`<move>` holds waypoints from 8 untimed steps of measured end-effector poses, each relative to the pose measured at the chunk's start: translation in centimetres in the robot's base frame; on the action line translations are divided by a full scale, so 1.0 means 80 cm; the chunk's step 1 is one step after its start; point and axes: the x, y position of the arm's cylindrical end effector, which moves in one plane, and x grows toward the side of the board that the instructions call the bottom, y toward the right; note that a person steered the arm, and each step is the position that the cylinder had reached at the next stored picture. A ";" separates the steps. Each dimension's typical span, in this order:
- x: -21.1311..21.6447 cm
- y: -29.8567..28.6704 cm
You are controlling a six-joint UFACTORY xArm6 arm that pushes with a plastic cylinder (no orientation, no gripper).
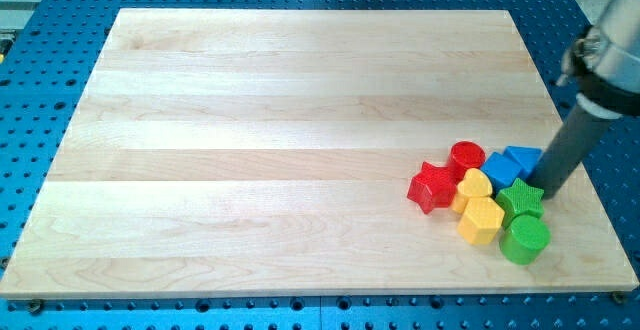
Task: Separate the green blocks
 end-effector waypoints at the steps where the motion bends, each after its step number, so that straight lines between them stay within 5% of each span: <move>1: 0.034 -0.002; 4: 0.077 0.045; 5: 0.123 0.011; 8: 0.123 -0.088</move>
